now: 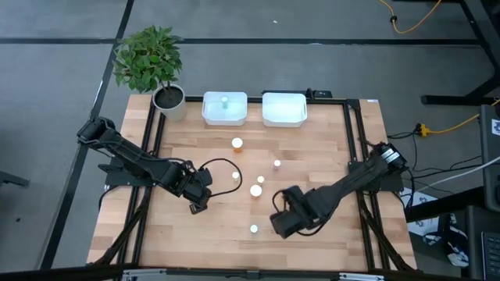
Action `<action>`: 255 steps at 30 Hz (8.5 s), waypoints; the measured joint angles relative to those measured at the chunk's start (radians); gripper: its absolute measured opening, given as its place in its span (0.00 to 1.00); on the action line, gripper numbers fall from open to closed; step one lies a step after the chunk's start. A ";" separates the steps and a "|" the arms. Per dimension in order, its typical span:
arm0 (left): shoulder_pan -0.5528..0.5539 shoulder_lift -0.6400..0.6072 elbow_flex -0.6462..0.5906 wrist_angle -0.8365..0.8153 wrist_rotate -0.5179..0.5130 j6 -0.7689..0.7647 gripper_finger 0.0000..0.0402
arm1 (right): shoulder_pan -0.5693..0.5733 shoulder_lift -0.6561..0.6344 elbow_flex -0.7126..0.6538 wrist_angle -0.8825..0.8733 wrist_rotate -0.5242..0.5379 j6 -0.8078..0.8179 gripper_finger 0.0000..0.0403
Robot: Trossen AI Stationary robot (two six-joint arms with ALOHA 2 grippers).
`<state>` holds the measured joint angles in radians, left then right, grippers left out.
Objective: Pick and place medicine bottles into bin by pill shape (circle, oval)
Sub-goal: Put the orange capsule bottle into the right white bin, then put the bottom right orange capsule bottle into the right white bin
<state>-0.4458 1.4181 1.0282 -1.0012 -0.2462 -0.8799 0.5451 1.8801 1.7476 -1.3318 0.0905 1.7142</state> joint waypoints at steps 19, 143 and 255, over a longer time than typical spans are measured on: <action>0.010 0.000 0.000 0.023 0.000 -0.013 0.37 | -0.661 -0.039 0.201 -0.200 0.268 -0.940 0.52; 0.270 0.000 0.000 0.027 0.076 0.015 0.37 | -0.251 -0.345 -0.440 0.177 -0.167 -0.566 0.62; 0.271 0.000 0.000 0.054 0.064 0.076 0.37 | -0.219 -0.163 -0.581 0.433 0.036 -1.381 0.78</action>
<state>-0.1749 1.4178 1.0279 -0.9473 -0.1818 -0.8043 0.3263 1.7168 1.1667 -0.8984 0.1265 0.3336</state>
